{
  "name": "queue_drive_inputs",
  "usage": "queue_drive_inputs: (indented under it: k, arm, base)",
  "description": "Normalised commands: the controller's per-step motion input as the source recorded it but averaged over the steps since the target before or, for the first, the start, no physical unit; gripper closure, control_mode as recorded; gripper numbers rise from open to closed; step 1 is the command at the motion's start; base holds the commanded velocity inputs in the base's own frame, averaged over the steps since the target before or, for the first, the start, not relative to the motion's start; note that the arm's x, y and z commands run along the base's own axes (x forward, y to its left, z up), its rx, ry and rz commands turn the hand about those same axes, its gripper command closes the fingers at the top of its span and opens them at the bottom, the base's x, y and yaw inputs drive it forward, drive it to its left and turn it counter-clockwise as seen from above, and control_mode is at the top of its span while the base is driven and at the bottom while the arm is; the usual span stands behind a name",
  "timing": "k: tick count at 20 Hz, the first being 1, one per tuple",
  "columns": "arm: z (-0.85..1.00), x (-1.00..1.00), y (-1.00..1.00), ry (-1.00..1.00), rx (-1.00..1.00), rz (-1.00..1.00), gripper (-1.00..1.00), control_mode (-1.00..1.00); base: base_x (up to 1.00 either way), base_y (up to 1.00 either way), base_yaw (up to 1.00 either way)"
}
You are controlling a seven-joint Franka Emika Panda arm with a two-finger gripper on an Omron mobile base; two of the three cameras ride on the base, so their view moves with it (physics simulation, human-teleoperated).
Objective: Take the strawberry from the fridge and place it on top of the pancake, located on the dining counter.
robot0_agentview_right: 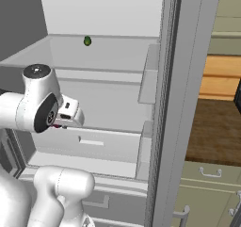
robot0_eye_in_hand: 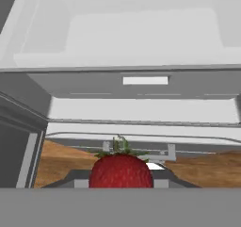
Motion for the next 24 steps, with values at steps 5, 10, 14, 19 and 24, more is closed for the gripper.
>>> queue_drive_inputs:
  k: [5, 10, 14, 19, 24]
  arm:
    - [0.0, -0.99, -0.01, -0.07, -0.16, 0.06, 1.0, -1.0]
    - [0.01, -0.18, 0.0, -0.01, -0.02, -0.06, 1.0, -1.0]
    - [-0.01, 0.0, 0.0, 0.0, 0.0, -0.04, 1.0, -1.0]
    - [0.0, 0.0, 0.0, 0.0, 0.0, 0.0, 1.0, -1.0]
    - [0.0, 0.0, 0.0, 0.0, 0.0, 0.0, 1.0, 1.0]
  base:
    - [0.0, 0.0, 0.0]
    - [0.0, 0.0, 0.0]
    - [0.0, 0.0, 0.0]
    - [0.0, 0.0, 0.0]
    - [-0.14, 0.0, 0.01]
